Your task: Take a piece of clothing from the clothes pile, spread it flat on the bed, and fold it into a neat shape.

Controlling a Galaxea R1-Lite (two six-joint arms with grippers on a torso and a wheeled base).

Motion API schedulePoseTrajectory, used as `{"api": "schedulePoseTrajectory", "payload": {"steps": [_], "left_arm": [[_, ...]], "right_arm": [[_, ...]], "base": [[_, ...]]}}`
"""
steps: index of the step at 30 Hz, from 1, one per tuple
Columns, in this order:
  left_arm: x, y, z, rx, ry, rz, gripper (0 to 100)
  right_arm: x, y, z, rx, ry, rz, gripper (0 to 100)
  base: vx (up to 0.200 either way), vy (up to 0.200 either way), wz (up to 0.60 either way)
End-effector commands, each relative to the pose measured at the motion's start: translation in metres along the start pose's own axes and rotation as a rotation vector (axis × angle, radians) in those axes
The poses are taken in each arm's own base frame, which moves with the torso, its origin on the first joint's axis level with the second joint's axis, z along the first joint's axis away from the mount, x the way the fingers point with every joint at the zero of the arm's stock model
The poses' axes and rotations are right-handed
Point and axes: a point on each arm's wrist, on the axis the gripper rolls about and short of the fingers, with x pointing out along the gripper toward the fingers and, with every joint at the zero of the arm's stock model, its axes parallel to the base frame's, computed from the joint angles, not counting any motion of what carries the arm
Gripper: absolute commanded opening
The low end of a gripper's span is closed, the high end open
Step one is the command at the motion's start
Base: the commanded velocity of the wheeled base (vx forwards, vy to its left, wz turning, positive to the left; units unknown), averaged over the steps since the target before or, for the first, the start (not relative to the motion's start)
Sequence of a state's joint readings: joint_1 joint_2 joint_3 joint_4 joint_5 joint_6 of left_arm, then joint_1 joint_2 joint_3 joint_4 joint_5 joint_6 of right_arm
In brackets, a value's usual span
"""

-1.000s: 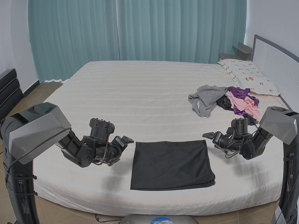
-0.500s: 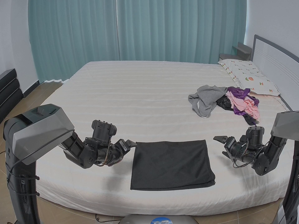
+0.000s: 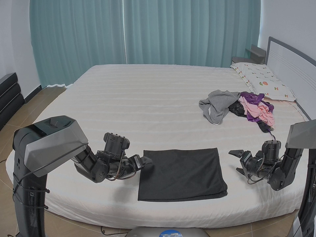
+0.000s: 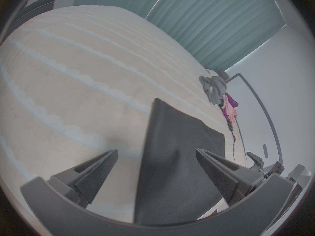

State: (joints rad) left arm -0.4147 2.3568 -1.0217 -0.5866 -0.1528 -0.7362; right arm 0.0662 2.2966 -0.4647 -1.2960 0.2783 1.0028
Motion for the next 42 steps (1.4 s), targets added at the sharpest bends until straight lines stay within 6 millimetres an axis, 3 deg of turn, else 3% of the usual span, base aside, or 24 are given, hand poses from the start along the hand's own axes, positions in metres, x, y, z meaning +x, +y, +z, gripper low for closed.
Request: {"api": "schedulePoseTrajectory", "payload": {"steps": [1, 24, 25, 42], "left_arm": [[0.010, -0.003, -0.010, 0.019, 0.004, -0.019, 100], [0.022, -0.009, -0.021, 0.062, 0.008, -0.048, 100], [0.022, -0.009, -0.021, 0.062, 0.008, -0.048, 0], [0.019, -0.008, -0.023, 0.050, 0.005, -0.024, 0]], "right_arm": [[0.002, -0.003, -0.001, 0.004, 0.007, -0.009, 100], [0.002, -0.003, -0.002, 0.001, 0.008, -0.009, 100], [0.002, -0.003, -0.002, 0.001, 0.008, -0.009, 100], [0.002, -0.003, -0.003, 0.000, 0.010, -0.010, 100]], "base": [[0.000, 0.000, 0.00], [0.000, 0.000, 0.00], [0.000, 0.000, 0.00], [0.000, 0.000, 0.00]]}}
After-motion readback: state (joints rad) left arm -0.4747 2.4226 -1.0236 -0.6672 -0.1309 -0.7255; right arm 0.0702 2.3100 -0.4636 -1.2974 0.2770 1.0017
